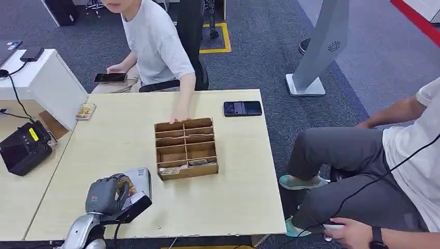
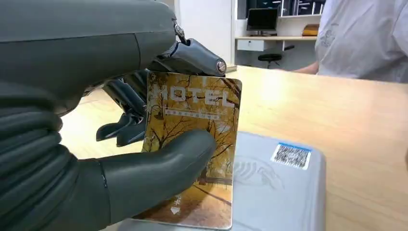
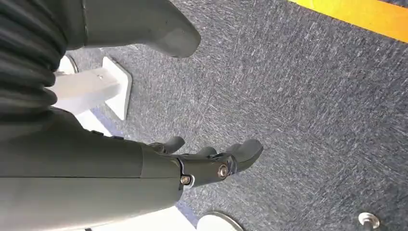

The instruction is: Pass the card to the sensor for recognition and then transmit it.

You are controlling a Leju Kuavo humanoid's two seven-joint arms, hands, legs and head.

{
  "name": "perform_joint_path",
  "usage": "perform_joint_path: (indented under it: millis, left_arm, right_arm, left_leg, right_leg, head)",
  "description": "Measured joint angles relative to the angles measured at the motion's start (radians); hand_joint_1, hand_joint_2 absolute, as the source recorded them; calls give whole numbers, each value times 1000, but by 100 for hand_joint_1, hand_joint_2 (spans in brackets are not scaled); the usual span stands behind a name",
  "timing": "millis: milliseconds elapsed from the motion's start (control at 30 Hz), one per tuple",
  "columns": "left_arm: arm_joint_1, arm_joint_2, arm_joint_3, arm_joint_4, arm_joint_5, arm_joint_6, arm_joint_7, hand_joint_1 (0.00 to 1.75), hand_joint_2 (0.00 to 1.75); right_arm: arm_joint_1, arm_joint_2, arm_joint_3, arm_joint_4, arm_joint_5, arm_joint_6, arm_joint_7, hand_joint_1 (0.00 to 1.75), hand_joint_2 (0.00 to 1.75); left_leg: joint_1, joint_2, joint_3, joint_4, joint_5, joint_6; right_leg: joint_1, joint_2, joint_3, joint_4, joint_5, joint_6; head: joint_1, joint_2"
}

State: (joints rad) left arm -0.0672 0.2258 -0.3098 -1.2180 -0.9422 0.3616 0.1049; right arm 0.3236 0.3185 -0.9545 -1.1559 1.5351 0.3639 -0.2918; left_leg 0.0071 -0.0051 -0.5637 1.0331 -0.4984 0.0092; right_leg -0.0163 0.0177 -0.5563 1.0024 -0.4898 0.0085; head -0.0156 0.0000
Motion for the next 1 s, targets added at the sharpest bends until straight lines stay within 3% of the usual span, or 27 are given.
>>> perform_joint_path:
  millis: [367,567,600,767,833,900,933,1000]
  left_arm:
    - [9,-2,0,0,48,-3,8,175,175]
    - [18,-3,12,-29,207,-8,-64,175,175]
    - [21,-3,18,-67,296,-35,-92,175,175]
    - [24,-5,32,-142,365,-77,-87,175,175]
    - [27,-8,40,-162,461,-92,-122,175,175]
    - [23,-12,50,-197,629,-129,-158,175,175]
    - [3,-12,63,-242,822,-177,-175,175,175]
    - [-42,-7,76,-277,941,-207,-172,175,175]
  right_arm:
    - [-2,0,0,6,-2,0,6,0,175]
    - [-1,0,0,5,-11,0,15,0,175]
    - [0,0,0,5,-15,1,20,0,175]
    - [1,0,2,5,-19,0,24,0,175]
    - [1,0,3,5,-19,-1,24,0,175]
    - [0,0,3,5,-8,-8,16,0,175]
    - [-5,0,3,9,3,-26,-1,0,175]
    - [-15,-1,0,22,4,-52,-13,0,175]
  left_leg:
    - [0,-1,0,0,0,0]
    - [0,-1,1,0,0,0]
    - [0,-2,0,0,0,0]
    - [0,-2,0,0,0,0]
    - [0,-2,-1,1,0,0]
    - [0,-2,-2,1,0,0]
    - [0,-2,-2,1,0,0]
    - [0,-2,-3,1,1,0]
  right_leg:
    - [0,-1,0,0,0,0]
    - [0,-1,0,0,0,0]
    - [0,-2,0,0,0,0]
    - [0,-2,0,0,0,0]
    - [0,-2,-1,0,0,0]
    - [0,-2,-2,0,0,0]
    - [0,-2,-3,0,1,0]
    - [0,-2,-4,0,1,0]
  head:
    - [0,0]
    - [0,0]
    - [0,0]
    - [0,0]
    - [0,0]
    - [0,0]
    - [0,0]
    - [0,0]
